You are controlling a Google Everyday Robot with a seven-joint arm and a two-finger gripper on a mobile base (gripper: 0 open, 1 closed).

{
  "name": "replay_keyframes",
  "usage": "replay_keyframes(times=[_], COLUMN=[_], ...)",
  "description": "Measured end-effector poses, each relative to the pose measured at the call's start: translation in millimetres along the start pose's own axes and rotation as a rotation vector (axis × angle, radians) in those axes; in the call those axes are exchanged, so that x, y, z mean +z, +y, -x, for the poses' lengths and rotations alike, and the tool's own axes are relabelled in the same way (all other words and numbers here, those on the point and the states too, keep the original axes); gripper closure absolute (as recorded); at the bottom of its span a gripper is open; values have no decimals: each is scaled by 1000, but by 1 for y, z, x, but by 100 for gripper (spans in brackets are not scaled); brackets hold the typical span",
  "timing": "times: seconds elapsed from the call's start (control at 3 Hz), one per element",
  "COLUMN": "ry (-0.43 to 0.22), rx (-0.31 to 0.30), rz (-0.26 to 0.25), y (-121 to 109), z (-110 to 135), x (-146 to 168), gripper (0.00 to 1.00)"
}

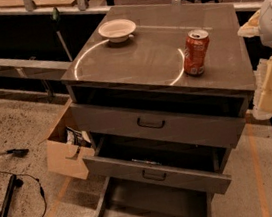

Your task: Place coke can into bottom drawer

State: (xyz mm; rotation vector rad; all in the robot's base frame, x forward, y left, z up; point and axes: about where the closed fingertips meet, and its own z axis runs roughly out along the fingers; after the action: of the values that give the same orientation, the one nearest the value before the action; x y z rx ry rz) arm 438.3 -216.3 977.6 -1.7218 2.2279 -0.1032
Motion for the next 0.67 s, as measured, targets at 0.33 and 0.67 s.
replay_keyframes(times=[0.33, 0.67], ry=[0, -37], rx=[0, 20], rz=[0, -6], y=[0, -4], z=[0, 1], x=[0, 0], gripper=[0, 0])
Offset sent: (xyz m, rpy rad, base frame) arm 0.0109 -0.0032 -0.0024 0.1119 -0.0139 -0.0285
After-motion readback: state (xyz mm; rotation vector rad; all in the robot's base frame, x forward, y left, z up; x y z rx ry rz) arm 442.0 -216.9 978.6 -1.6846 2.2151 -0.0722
